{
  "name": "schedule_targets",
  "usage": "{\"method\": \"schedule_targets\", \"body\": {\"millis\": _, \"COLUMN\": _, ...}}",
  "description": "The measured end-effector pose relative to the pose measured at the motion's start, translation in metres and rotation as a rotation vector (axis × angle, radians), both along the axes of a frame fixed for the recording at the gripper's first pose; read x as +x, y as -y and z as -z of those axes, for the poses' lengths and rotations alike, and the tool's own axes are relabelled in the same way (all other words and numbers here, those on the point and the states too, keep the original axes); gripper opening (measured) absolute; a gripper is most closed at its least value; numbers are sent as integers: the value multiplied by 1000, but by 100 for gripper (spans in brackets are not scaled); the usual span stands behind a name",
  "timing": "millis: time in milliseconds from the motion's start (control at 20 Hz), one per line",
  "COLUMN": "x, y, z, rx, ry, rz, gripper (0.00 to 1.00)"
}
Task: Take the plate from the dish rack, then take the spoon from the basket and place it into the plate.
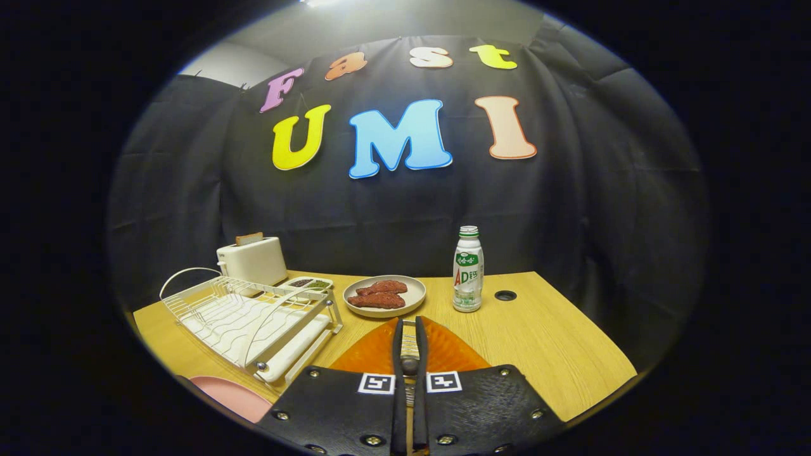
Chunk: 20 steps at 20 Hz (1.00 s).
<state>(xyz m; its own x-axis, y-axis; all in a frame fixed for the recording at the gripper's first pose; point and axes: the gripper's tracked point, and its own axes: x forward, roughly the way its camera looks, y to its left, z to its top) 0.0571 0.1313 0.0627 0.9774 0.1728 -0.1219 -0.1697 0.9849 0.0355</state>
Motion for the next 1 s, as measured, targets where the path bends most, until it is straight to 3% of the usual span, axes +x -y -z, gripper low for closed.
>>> {"method": "schedule_targets", "body": {"millis": 350, "x": -18, "y": 0, "z": -52, "rx": -61, "ry": 6, "rz": -2, "gripper": 4}}
{"method": "schedule_targets", "body": {"millis": 1000, "x": -86, "y": -22, "z": -162, "rx": -61, "ry": 84, "rz": -25, "gripper": 4}}
